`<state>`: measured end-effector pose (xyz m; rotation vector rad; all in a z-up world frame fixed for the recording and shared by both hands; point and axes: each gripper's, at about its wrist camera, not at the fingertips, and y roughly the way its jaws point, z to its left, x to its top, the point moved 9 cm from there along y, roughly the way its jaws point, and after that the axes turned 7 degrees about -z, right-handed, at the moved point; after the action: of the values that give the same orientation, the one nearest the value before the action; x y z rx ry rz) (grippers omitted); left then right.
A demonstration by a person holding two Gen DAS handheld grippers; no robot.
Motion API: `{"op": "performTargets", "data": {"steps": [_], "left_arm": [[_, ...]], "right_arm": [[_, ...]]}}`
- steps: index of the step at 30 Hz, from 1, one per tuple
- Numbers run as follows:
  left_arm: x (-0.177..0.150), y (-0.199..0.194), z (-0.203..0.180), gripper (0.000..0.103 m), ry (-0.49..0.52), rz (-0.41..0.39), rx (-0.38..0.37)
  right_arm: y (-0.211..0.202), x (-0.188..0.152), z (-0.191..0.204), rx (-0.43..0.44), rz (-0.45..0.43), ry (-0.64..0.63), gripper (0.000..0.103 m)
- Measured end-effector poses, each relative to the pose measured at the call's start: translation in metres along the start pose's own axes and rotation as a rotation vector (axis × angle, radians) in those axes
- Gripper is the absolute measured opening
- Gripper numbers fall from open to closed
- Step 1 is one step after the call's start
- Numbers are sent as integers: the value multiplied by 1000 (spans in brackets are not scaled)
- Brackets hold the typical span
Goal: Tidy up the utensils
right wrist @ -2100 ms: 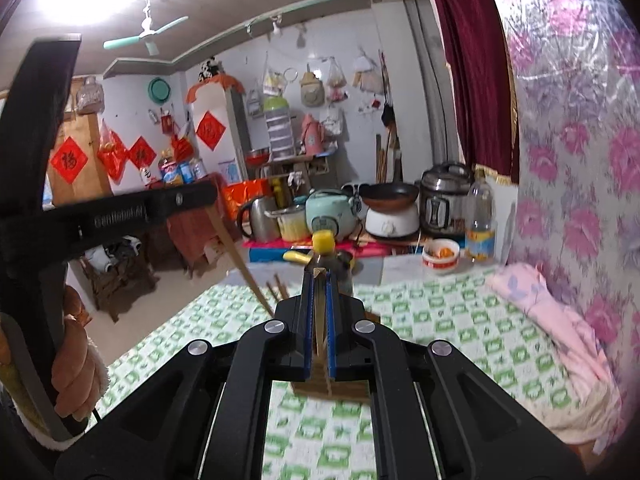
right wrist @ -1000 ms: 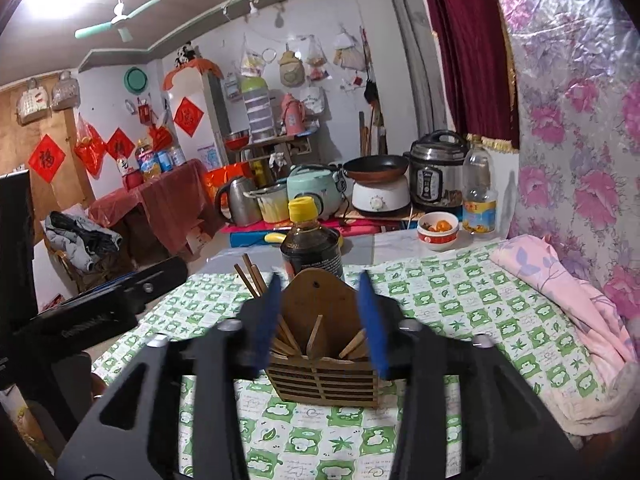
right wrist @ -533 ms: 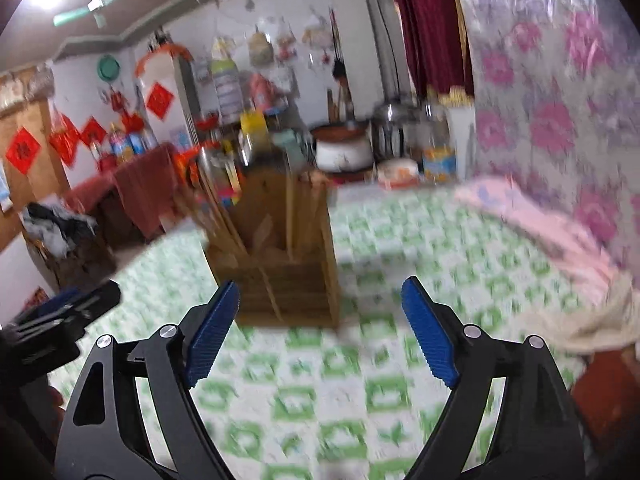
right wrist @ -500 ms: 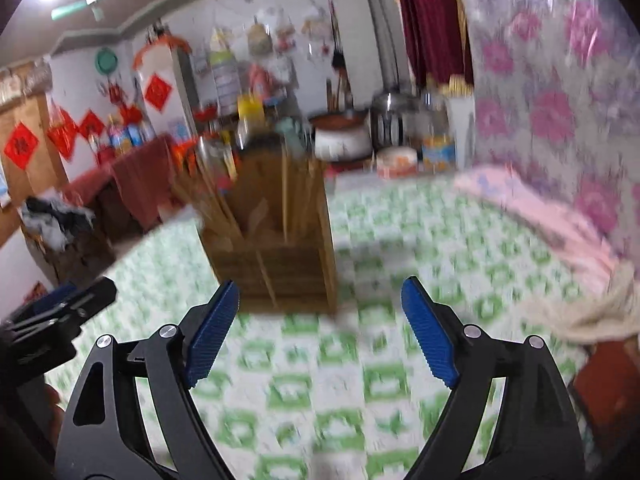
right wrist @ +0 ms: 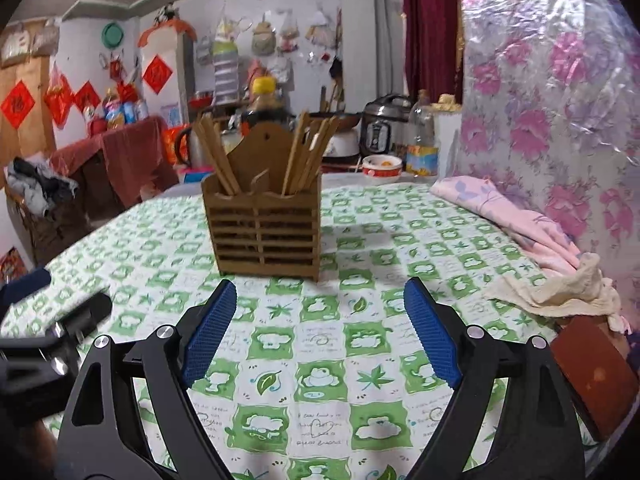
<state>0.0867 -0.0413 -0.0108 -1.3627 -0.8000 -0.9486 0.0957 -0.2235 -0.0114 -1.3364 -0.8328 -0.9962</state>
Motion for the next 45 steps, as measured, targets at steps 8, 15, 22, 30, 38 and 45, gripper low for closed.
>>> {"op": "performTargets", "data": {"steps": [8, 15, 22, 30, 38, 45], "left_arm": [[4, -5, 5, 97, -21, -23, 13], [15, 1, 11, 97, -27, -11, 31], [58, 8, 12, 97, -27, -37, 44], [84, 15, 5, 97, -20, -108, 55], [59, 37, 15, 97, -7, -50, 104], [47, 31, 6, 97, 28, -37, 80]], "right_arm": [[-7, -21, -2, 8, 38, 19, 86], [-6, -27, 2, 18, 58, -3, 88], [6, 13, -9, 45, 86, 113, 88], [26, 13, -13, 3, 47, 127, 91], [35, -6, -11, -10, 100, 91, 91], [32, -4, -11, -4, 85, 94, 91]]}}
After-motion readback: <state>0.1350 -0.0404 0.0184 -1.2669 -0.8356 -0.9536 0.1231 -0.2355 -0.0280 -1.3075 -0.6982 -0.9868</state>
